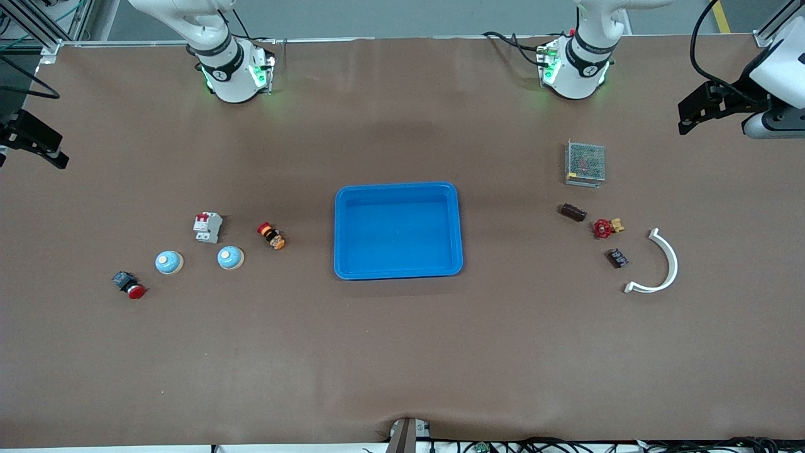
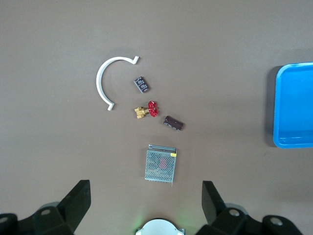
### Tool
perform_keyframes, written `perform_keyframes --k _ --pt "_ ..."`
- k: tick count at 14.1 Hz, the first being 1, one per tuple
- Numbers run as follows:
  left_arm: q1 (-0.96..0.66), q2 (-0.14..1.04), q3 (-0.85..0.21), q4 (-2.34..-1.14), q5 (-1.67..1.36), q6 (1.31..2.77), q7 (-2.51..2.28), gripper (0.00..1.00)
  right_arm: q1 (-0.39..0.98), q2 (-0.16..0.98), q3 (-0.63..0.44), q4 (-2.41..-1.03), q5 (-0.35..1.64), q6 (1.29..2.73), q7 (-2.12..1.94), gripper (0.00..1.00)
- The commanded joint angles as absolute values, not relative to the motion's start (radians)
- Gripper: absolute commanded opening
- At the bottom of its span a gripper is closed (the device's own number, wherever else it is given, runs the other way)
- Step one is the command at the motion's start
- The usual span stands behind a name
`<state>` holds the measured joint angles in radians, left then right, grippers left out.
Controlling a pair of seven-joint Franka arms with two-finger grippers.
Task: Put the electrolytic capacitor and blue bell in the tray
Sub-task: 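Reach the left gripper to a brown capacitor while the right gripper reaches a bell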
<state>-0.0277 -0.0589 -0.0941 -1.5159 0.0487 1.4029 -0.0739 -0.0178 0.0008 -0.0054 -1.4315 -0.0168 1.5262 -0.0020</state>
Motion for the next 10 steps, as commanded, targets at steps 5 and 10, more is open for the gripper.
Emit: perform_keyframes --k 5,10 --pt "-0.021 -0.052 -0.091 -1.505 0.066 1.387 -0.106 1.00 -0.028 -0.009 -0.002 -1.433 -0.005 1.520 0.015 1.00" --pt "-0.020 -0.032 -0.089 -1.551 0.066 1.414 -0.130 1.00 -0.025 -0.008 -0.002 -1.433 -0.006 1.522 0.015 1.00"
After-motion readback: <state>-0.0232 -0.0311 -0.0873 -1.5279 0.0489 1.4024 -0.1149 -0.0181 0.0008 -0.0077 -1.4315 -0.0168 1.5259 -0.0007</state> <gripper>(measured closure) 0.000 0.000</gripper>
